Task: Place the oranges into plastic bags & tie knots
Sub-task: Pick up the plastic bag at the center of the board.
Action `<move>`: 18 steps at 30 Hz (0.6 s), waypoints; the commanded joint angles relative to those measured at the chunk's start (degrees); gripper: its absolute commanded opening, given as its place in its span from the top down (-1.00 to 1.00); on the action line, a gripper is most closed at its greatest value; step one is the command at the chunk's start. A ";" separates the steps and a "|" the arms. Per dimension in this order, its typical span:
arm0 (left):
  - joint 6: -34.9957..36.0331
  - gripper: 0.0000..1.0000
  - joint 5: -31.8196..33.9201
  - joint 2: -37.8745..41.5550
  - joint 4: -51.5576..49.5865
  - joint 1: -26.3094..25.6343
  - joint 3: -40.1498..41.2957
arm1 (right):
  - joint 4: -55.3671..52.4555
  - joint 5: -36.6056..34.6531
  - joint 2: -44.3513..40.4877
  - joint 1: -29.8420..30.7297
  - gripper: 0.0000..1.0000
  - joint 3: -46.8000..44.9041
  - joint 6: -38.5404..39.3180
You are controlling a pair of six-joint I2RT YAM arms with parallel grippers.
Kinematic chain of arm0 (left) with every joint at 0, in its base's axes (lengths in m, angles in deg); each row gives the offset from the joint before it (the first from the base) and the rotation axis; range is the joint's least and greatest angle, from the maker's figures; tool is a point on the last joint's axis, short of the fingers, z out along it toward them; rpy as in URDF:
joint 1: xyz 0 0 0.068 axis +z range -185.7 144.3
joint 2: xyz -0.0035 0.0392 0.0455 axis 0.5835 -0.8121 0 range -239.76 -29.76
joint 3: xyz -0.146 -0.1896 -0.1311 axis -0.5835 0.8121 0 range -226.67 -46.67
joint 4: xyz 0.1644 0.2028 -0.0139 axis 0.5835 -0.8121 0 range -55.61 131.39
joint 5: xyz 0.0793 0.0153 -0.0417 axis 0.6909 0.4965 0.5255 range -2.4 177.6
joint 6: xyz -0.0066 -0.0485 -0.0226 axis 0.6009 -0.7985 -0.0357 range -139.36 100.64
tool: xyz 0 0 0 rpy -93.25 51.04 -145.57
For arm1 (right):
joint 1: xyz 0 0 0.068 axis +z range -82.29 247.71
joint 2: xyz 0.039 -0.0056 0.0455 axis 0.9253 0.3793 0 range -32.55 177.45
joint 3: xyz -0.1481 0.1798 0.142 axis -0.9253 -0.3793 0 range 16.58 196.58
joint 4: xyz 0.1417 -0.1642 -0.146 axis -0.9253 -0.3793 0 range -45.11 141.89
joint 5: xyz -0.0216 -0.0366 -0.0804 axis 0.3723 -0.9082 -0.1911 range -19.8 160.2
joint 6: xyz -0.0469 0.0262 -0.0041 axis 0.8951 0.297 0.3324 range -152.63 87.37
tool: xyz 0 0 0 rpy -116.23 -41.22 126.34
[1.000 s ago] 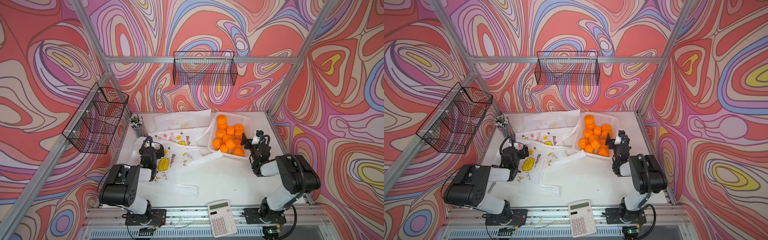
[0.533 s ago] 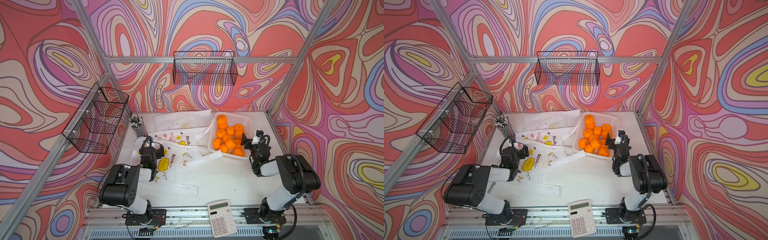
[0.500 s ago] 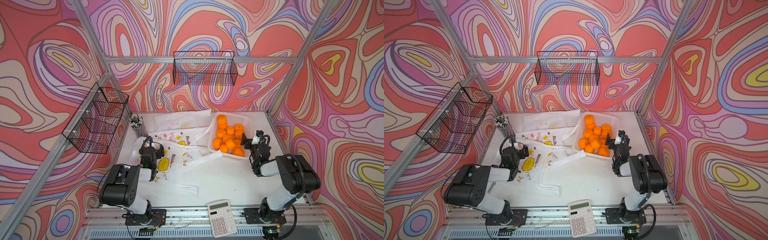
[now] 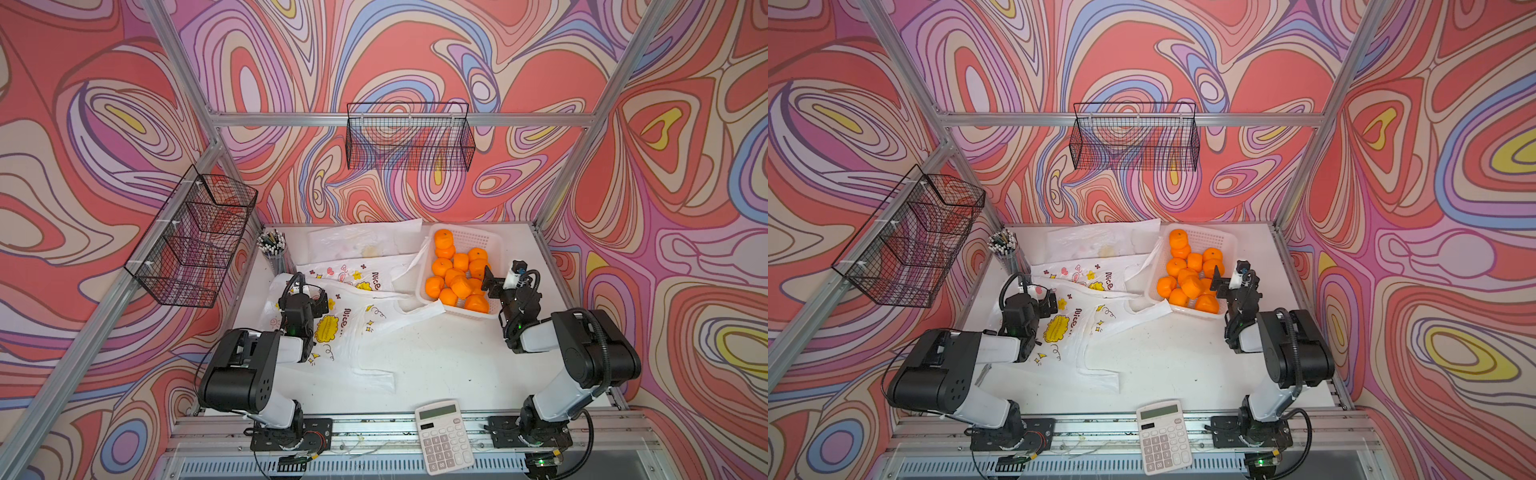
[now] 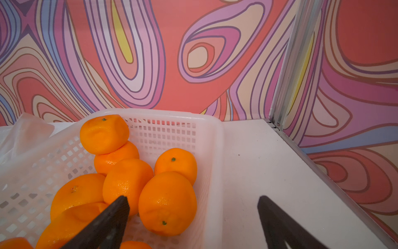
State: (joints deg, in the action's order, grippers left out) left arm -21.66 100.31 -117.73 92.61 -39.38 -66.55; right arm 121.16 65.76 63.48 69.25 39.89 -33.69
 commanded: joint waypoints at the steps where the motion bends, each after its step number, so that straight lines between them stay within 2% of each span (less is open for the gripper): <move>1: 1.31 -0.99 -0.04 1.27 3.84 0.34 0.69 | -4.05 -0.52 1.75 0.02 -0.96 -1.33 -0.46; 4: 0.95 -0.99 0.72 9.05 1.05 0.34 2.84 | -6.58 -1.63 -2.58 0.04 -0.96 -2.04 -1.04; 7: -0.08 -1.00 0.61 17.56 -5.84 0.30 2.91 | -17.48 -1.53 -10.07 0.04 -0.96 -0.18 -2.54; 12: -9.58 -0.99 -3.17 28.27 -29.91 -0.82 -4.29 | -44.54 2.17 -19.60 0.04 -0.96 8.50 -9.11; 15: -14.37 -0.98 -3.21 31.40 -44.80 -5.44 -9.06 | -59.94 5.89 -21.89 -0.02 -0.97 15.01 -13.46; 18: -17.30 -0.87 -1.96 32.51 -60.38 -11.60 -15.80 | -70.54 10.66 -22.72 0.04 -0.96 19.32 -15.85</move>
State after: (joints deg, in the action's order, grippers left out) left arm -33.34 98.43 -86.27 53.55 -47.19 -78.29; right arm 69.49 70.98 41.45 69.25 56.81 -44.73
